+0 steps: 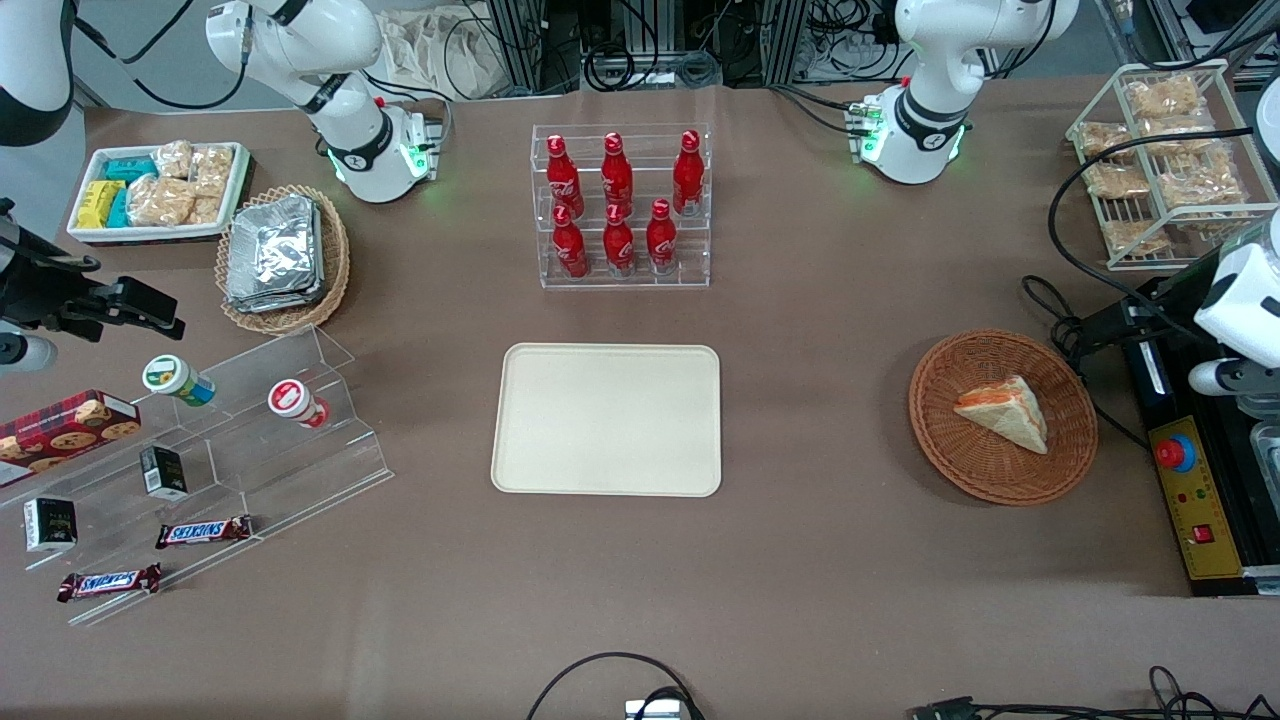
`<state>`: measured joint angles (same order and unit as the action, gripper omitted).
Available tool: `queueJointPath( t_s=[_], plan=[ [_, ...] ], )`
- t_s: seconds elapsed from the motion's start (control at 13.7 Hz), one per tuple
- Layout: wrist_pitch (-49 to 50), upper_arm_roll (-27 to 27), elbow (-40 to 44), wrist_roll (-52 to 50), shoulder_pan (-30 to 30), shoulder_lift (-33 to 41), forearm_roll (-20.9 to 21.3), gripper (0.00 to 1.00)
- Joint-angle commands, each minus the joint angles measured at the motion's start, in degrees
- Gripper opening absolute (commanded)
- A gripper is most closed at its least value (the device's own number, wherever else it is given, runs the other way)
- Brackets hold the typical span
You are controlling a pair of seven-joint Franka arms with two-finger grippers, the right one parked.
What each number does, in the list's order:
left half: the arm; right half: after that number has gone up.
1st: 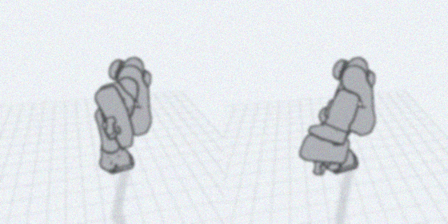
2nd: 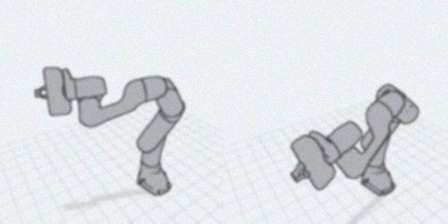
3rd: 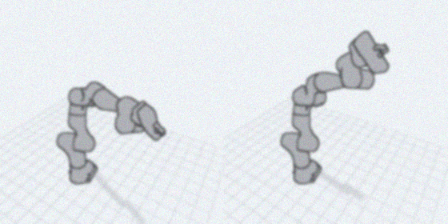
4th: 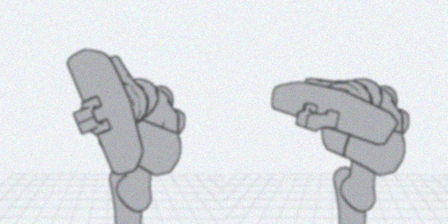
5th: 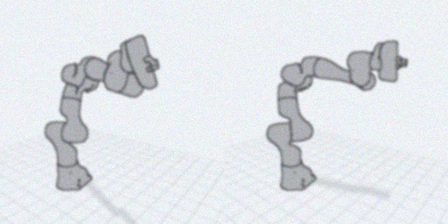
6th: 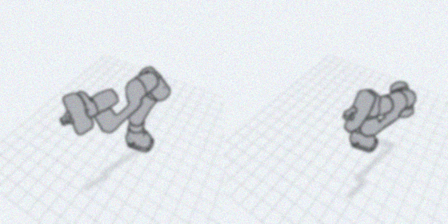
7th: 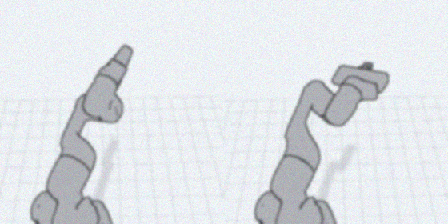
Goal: Place sandwich from basket to tray
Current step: 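Move the left gripper over the wrapped sandwich in the wicker basket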
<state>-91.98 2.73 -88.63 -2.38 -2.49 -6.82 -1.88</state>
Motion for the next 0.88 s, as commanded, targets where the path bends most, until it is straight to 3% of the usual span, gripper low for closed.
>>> queueJointPath(
  t_s=[0.0,0.36,0.58,0.8],
  plan=[
    [1.10,-0.44,2.67,-0.26,0.29,-2.13,-1.20,1.00],
    [5.93,-0.27,5.14,-3.31,0.73,-5.57,-1.11,1.00],
    [5.32,1.13,-0.03,-9.30,1.69,-5.31,-0.14,1.00],
    [-6.93,2.72,-11.70,-13.16,2.14,-2.42,-0.14,1.00]
  ],
)
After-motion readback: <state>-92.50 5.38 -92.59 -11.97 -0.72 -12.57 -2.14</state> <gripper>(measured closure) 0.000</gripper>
